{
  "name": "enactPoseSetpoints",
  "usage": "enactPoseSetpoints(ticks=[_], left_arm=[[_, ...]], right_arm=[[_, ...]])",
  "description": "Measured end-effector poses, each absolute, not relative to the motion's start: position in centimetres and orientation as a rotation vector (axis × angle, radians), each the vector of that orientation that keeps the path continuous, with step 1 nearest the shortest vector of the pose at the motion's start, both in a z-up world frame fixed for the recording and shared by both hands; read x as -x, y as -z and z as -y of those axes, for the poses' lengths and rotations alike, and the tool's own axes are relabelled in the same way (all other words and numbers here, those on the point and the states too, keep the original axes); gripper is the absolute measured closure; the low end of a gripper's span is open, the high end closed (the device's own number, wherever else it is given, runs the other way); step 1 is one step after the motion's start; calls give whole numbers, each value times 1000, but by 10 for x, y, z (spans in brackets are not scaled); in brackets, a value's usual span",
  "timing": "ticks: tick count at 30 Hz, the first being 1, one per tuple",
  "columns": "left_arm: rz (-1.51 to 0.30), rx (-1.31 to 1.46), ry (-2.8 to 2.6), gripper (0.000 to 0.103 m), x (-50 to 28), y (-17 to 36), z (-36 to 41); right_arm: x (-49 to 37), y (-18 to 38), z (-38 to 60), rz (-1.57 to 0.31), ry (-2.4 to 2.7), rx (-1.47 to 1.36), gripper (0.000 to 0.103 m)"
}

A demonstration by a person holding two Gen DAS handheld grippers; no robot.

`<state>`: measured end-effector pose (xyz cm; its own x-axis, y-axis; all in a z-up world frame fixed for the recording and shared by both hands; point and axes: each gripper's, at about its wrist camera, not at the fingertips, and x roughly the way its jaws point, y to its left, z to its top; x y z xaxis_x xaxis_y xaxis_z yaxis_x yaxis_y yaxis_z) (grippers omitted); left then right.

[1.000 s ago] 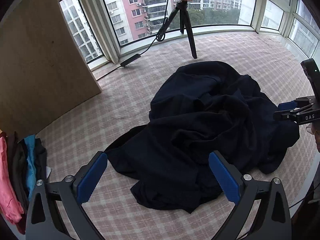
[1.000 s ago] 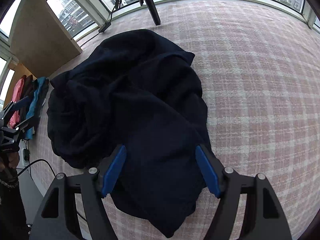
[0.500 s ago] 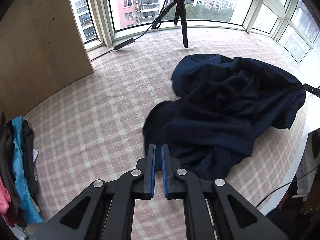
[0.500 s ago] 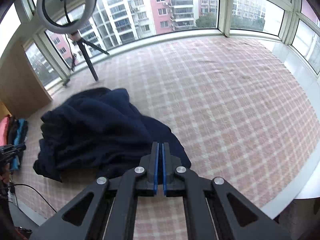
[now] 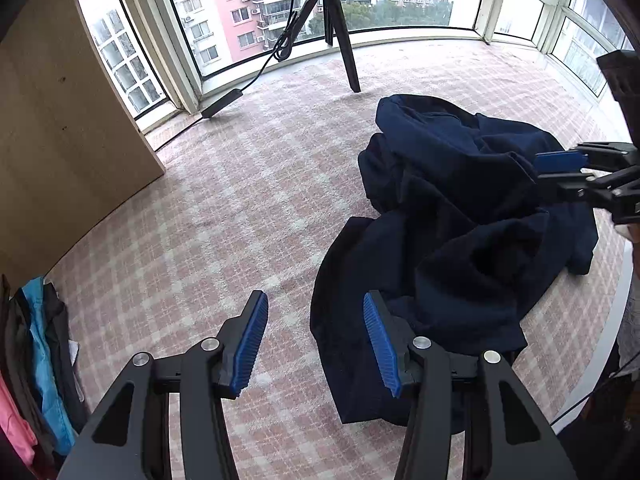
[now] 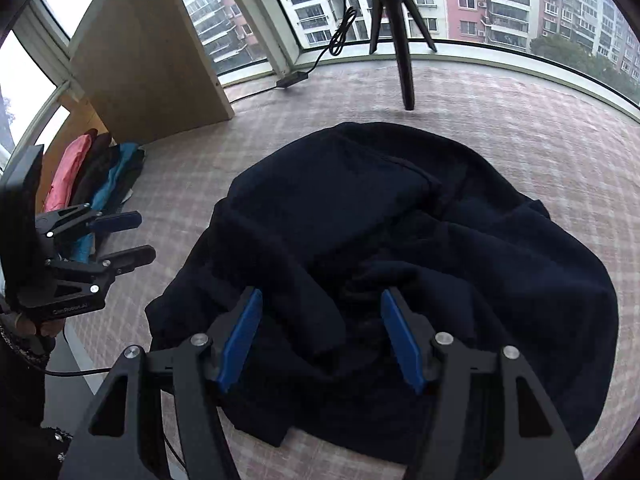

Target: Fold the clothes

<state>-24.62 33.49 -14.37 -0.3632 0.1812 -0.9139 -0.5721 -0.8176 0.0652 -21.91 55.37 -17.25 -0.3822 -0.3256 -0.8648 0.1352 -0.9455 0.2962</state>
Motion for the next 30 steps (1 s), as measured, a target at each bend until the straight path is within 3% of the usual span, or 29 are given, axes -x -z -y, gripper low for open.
enactPoseSetpoints(ticks=[3, 9, 11, 15, 17, 18, 21, 24, 25, 27, 28, 30], left_arm=[[-541, 1414, -2244, 54, 245, 140, -318], [-507, 1436, -2267, 53, 245, 138, -291], [-503, 1438, -2248, 52, 244, 141, -297], [-522, 1417, -2166, 52, 248, 147, -340], [-529, 1386, -2112, 51, 247, 146, -366], [-532, 1369, -2085, 48, 246, 145, -379], [-519, 1335, -1988, 43, 242, 145, -414], [-579, 1299, -1869, 34, 227, 155, -446], [-610, 1293, -1849, 34, 223, 162, -455], [-666, 1288, -1810, 36, 215, 176, -471], [-686, 1297, -1794, 41, 214, 183, -476], [-679, 1340, -1787, 92, 218, 192, -474]], right_arm=[[219, 180, -548, 209, 2361, -1550, 99], [122, 133, -690, 502, 2752, -1515, 100], [77, 130, -746, 529, 2970, -1685, 100], [20, 144, -797, 794, 3026, -1835, 96], [22, 147, -792, 727, 2987, -1843, 95], [27, 148, -788, 671, 2989, -1851, 90], [44, 155, -782, 620, 2944, -1834, 54], [65, 163, -783, 613, 2876, -1812, 47], [71, 170, -783, 585, 2854, -1833, 40], [77, 181, -785, 563, 2813, -1860, 37], [79, 185, -785, 572, 2795, -1864, 37], [81, 194, -787, 588, 2760, -1873, 37]])
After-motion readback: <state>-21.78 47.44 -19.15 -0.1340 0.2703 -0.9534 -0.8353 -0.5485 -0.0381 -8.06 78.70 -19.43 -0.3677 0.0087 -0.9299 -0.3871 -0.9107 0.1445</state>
